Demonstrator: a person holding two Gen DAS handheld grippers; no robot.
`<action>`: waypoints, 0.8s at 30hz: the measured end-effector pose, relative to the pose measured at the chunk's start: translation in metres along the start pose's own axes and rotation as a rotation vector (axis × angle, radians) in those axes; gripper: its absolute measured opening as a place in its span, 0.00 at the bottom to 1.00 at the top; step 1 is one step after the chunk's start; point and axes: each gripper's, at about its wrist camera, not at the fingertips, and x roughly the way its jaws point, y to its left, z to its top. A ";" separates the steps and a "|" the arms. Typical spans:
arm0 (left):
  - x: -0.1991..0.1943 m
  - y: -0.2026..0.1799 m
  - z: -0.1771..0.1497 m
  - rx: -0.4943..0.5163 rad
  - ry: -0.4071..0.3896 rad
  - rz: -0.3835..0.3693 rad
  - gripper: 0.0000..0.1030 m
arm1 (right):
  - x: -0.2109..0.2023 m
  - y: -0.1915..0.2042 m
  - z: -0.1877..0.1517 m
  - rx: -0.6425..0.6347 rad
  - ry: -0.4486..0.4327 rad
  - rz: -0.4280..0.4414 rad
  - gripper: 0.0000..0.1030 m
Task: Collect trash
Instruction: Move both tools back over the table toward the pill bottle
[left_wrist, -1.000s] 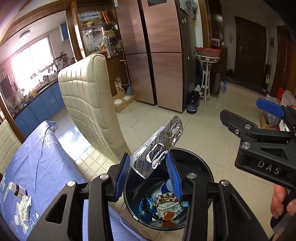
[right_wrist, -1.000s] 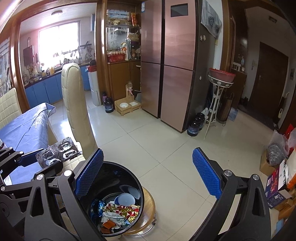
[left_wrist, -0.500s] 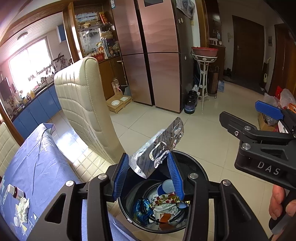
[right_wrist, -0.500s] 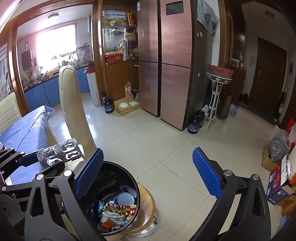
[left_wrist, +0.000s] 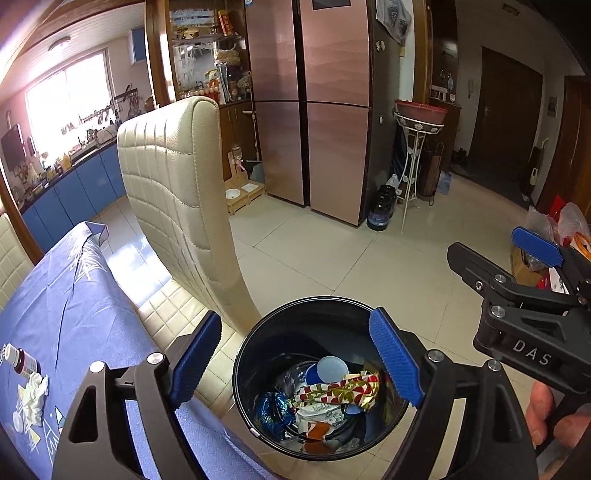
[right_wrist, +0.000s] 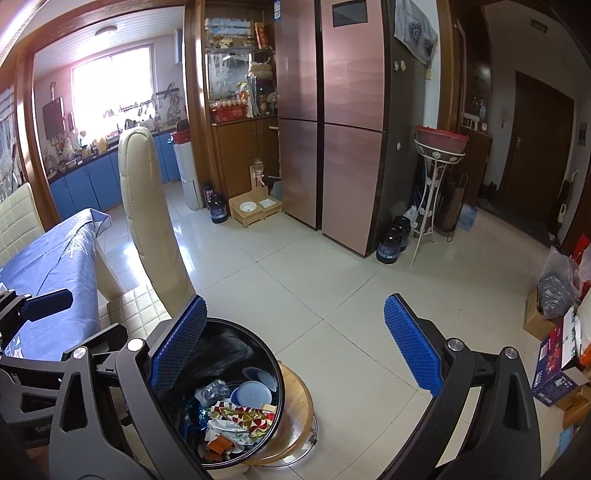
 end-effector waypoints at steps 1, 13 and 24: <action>-0.001 0.001 -0.001 -0.003 -0.001 0.000 0.78 | -0.001 0.003 0.001 -0.003 -0.001 0.004 0.93; -0.026 0.053 -0.014 -0.087 -0.019 0.054 0.78 | -0.021 0.050 0.003 -0.075 -0.023 0.037 0.93; -0.063 0.132 -0.050 -0.197 -0.038 0.169 0.78 | -0.041 0.136 0.001 -0.177 -0.032 0.127 0.93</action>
